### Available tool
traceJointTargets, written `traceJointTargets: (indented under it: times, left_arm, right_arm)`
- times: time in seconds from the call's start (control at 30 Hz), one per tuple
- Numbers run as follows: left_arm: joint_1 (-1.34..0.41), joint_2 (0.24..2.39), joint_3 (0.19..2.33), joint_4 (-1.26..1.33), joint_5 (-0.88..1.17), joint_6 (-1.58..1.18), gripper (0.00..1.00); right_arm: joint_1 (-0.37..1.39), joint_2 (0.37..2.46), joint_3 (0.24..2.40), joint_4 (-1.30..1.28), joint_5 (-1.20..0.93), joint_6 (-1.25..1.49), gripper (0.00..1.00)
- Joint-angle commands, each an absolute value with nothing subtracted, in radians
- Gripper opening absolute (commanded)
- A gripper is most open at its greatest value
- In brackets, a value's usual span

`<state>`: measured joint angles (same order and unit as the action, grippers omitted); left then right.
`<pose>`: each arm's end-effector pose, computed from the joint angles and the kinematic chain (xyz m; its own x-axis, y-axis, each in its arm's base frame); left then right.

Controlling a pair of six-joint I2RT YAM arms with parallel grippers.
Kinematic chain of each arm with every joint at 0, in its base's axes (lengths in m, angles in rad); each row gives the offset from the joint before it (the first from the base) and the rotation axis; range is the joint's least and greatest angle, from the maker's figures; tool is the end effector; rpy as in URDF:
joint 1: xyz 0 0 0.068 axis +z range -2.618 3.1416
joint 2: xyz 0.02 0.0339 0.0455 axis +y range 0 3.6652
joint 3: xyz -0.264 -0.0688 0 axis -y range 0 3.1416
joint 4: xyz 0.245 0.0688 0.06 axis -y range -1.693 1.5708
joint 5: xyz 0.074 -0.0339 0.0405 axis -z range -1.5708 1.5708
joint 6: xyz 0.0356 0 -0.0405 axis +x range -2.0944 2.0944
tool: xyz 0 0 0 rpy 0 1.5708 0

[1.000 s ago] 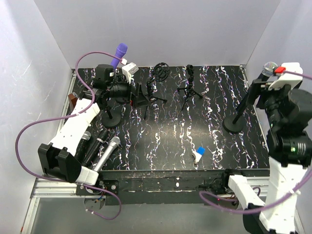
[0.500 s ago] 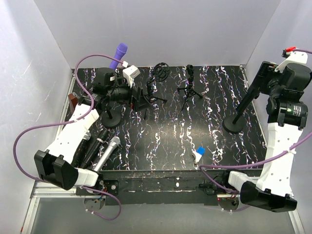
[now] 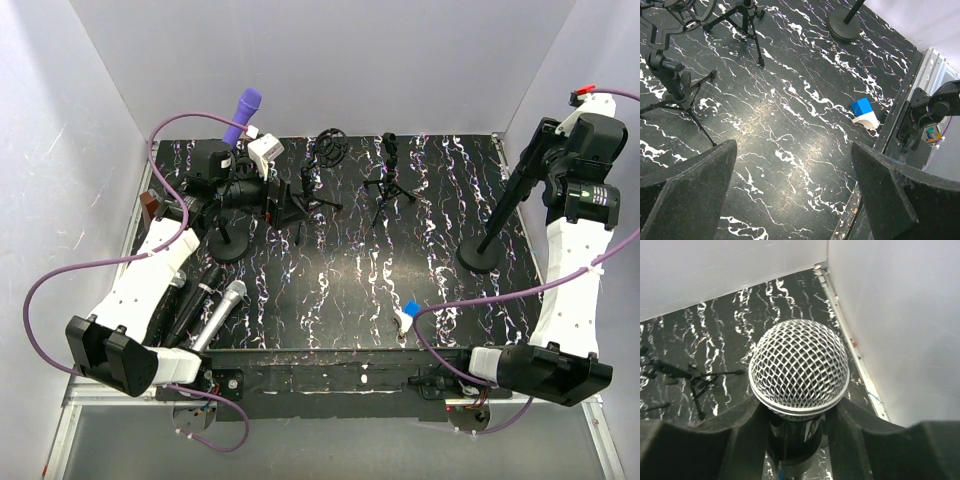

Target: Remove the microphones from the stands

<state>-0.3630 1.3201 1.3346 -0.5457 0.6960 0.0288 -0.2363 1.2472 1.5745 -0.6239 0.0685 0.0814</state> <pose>0.2592 -0.1229 0.3815 -0.4506 0.1948 -0.8712 0.8026 0.5157 -0.2998 0.2459 -0.0617 0.4674 -0.2590 0.1458 -0.9548 0.3193 0.9459 0.0578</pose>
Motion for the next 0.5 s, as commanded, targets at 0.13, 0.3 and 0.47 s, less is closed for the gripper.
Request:
traceJointTargets:
  times: [0.13, 0.3, 0.47]
  left_arm:
    - [-0.367, 1.318, 1.362, -0.532, 0.738, 0.038, 0.98]
    - [-0.365, 1.354, 1.384, -0.523, 0.758, 0.026, 0.98]
    - [-0.365, 1.388, 1.416, -0.515, 0.784, 0.014, 0.98]
  right_arm:
    - [-0.242, 1.146, 1.516, -0.522, -0.294, 0.097, 0.31]
    - [-0.241, 1.135, 1.497, -0.485, -0.617, 0.132, 0.21]
    - [-0.184, 1.150, 1.496, -0.443, -0.808, 0.164, 0.18]
